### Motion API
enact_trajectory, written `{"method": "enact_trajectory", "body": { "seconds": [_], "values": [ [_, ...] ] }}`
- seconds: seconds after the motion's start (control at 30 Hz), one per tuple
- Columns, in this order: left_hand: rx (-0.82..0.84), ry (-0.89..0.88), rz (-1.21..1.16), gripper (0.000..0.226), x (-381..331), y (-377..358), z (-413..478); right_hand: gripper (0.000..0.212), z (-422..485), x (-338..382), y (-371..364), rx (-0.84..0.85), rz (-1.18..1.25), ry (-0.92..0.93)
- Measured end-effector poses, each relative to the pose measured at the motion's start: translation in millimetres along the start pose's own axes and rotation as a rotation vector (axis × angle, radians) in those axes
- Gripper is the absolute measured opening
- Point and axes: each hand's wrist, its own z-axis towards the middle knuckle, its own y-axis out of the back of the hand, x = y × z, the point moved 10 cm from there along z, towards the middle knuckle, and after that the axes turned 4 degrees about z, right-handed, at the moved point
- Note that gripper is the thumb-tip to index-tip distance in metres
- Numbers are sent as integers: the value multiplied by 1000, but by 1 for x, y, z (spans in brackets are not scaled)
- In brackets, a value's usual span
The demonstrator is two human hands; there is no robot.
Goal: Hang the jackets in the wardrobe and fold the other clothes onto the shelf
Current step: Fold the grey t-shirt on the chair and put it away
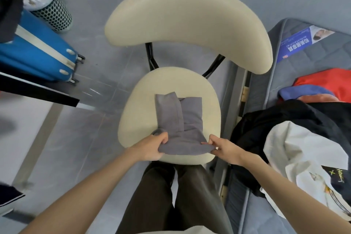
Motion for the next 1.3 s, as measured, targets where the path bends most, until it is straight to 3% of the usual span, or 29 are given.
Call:
{"method": "enact_trajectory", "body": {
  "seconds": [0.1, 0.2, 0.33, 0.43, 0.5, 0.63, 0.7, 0.77, 0.87, 0.97, 1.07, 1.2, 1.3],
  "values": [
    [-105, 157, -328, 34, 24, 12, 6, 17, 9, -13, 5, 6, 98, -88],
    [-256, 319, -733, 24, 52, 21, 20, 3, 27, -21, 22, -118, 362, -122],
    [-543, 426, -917, 30, 77, 43, 49, 19, 63, -20, 52, -346, 559, -96],
    [-743, 442, -996, 19, 85, 62, 68, 23, 94, -18, 68, -465, 719, -78],
    [-756, 447, -1010, 20, 89, 64, 83, 27, 113, -21, 68, -501, 831, -98],
    [-704, 641, -744, 62, 94, 43, 86, 35, 132, -38, 47, -561, 836, -217],
    [-722, 718, -741, 71, 87, 31, 79, 33, 132, -44, 37, -616, 790, -232],
    [-780, 713, -793, 63, 76, 30, 77, 29, 128, -41, 34, -686, 756, -196],
    [-897, 602, -869, 33, 65, 46, 78, 14, 120, -31, 42, -785, 731, -116],
    [-863, 486, -938, 18, 62, 53, 85, 9, 117, -27, 46, -788, 678, -92],
    [-787, 455, -1036, 13, 64, 42, 89, 12, 119, -27, 43, -762, 616, -100],
    [-808, 509, -1205, 15, 71, 22, 90, 12, 112, -26, 46, -875, 561, -119],
    [-809, 530, -1071, 20, 72, 21, 97, 18, 108, -35, 39, -955, 584, -205]
  ]
}}
